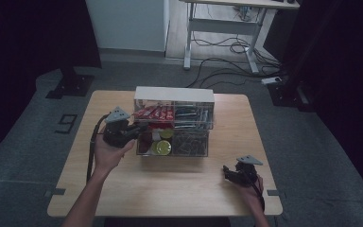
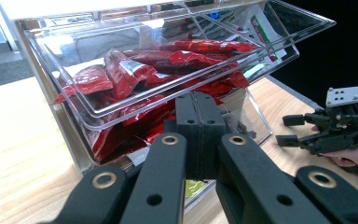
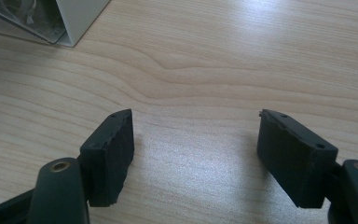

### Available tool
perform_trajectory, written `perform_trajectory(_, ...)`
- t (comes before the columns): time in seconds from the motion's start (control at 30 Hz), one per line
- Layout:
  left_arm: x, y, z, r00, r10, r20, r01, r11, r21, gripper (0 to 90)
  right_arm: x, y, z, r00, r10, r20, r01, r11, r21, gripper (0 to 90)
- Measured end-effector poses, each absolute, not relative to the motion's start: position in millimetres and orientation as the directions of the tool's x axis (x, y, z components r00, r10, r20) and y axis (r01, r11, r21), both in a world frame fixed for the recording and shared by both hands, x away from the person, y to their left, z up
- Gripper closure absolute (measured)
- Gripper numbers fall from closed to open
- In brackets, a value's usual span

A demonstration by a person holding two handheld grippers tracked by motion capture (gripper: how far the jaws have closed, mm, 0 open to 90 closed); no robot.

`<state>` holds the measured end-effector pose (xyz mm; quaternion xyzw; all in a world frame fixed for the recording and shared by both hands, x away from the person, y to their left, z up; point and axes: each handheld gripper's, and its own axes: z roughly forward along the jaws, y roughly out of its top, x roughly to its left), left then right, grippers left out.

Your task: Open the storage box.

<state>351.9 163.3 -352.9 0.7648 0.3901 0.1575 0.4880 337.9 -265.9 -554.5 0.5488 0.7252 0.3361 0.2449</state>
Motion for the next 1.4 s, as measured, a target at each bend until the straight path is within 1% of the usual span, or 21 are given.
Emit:
perform_trajectory(0.47,356.8,161.1,-345.3,0.654,0.74,-0.159,0.44,-0.2,0.876,90.0,337.9,-266.1,-554.4,-0.279,0.96,0.012,0.631,0.174,0.756,28.0)
perform_trajectory(0.63,357.9,160.5,-339.5,0.655,0.74,-0.157,0.429,-0.192,0.882,90.0,336.5,-266.2,-554.0,-0.288,0.958,0.011,0.622,0.178,0.763,34.4)
perform_trajectory(0.93,360.6,160.6,-332.1,0.651,0.744,-0.152,0.421,-0.187,0.888,90.0,333.6,-264.5,-552.5,-0.307,0.952,0.009,0.601,0.187,0.777,39.6)
perform_trajectory(1.4,364.1,160.5,-332.6,0.648,0.744,-0.163,0.43,-0.181,0.884,90.0,327.9,-261.6,-535.6,-0.337,0.94,0.053,0.556,0.154,0.817,41.4)
